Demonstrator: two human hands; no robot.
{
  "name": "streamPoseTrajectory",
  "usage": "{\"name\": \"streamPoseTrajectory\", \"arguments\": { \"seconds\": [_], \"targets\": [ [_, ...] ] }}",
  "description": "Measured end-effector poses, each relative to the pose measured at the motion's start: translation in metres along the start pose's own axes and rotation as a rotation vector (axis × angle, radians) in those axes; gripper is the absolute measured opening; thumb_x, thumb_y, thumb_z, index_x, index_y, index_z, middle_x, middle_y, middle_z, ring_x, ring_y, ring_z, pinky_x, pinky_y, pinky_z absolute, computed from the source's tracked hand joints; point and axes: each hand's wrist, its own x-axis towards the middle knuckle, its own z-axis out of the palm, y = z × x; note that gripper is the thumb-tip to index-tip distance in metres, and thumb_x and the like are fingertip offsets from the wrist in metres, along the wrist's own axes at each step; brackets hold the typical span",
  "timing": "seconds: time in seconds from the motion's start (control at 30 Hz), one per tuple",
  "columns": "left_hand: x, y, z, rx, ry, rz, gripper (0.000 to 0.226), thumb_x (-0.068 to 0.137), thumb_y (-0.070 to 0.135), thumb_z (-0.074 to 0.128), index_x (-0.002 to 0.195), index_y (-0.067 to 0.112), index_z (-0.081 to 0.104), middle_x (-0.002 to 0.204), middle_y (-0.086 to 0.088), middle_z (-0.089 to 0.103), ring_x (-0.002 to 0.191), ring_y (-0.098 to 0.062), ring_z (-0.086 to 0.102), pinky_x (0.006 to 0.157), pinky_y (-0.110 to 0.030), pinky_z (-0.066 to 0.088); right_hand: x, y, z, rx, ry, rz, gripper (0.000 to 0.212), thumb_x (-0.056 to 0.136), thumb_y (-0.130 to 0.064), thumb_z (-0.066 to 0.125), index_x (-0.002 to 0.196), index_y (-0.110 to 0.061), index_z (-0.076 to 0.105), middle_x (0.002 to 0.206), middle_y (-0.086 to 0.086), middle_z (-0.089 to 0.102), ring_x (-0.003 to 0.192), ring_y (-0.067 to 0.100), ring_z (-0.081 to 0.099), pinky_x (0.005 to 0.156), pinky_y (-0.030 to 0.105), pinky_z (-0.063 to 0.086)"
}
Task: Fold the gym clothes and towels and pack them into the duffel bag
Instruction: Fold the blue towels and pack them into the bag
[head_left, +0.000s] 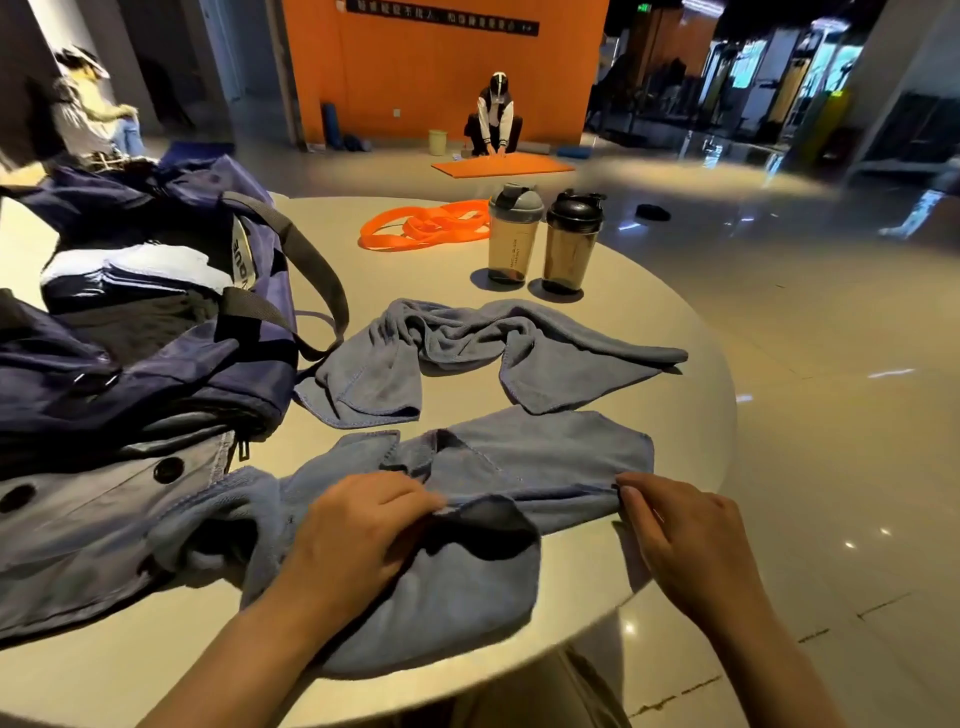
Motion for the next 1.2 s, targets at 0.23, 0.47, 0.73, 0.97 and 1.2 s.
{"name": "streamPoseTrajectory", "arguments": {
  "seconds": [0.23,0.47,0.73,0.97,1.2],
  "targets": [
    [-0.031,-0.028,-0.048,-0.019,0.24,-0.26,0.039,0.08,0.021,0.042,0.102,0.008,0.071,0.096,-0.007,0.071,0.089,-0.012,0.055,0.08,-0.023,0.04,0.003,0.004,0.002,-0.064,0.007,-0.066,0.018,0.082,-0.016,0.073,0.098,-0.022,0.071,0.089,-0.003,0.072,0.074,0.019,0.066,0.073,0.041,0.053],
    [-0.069,-0.081,-0.096,0.02,0.321,-0.571,0.041,0.081,0.015,0.039,0.108,0.009,0.07,0.1,-0.013,0.069,0.093,-0.036,0.063,0.082,-0.014,0.038,0.027,0.021,0.012,-0.173,0.14,-0.117,0.013,0.075,-0.002,0.075,0.076,-0.014,0.068,0.064,0.006,0.065,0.051,0.026,0.056,0.057,0.033,0.045],
    [-0.108,-0.122,-0.119,0.024,0.184,-0.76,0.043,0.085,0.001,0.051,0.104,0.038,0.062,0.101,-0.008,0.068,0.094,-0.031,0.062,0.081,-0.049,0.047,0.043,0.017,0.017,-0.301,0.161,-0.078,0.01,0.076,0.001,0.07,0.076,-0.007,0.065,0.065,0.013,0.061,0.049,0.03,0.052,0.057,0.029,0.035],
    [-0.108,-0.087,-0.13,0.097,0.206,-0.603,0.061,0.072,0.001,0.048,0.127,0.026,0.055,0.126,-0.01,0.055,0.113,-0.038,0.052,0.094,-0.059,0.044,0.033,0.012,0.021,-0.301,0.105,-0.093,0.017,0.073,0.001,0.073,0.086,-0.007,0.068,0.072,0.016,0.063,0.054,0.035,0.054,0.055,0.031,0.038],
    [-0.026,-0.023,-0.07,0.151,-0.027,-0.387,0.057,0.086,0.055,0.035,0.124,0.022,0.061,0.117,0.0,0.066,0.105,-0.025,0.062,0.092,-0.047,0.045,0.022,-0.005,0.014,-0.157,0.082,-0.054,0.01,0.08,-0.004,0.071,0.087,-0.01,0.07,0.074,0.01,0.068,0.054,0.018,0.046,0.054,0.02,0.031]
  ]
}}
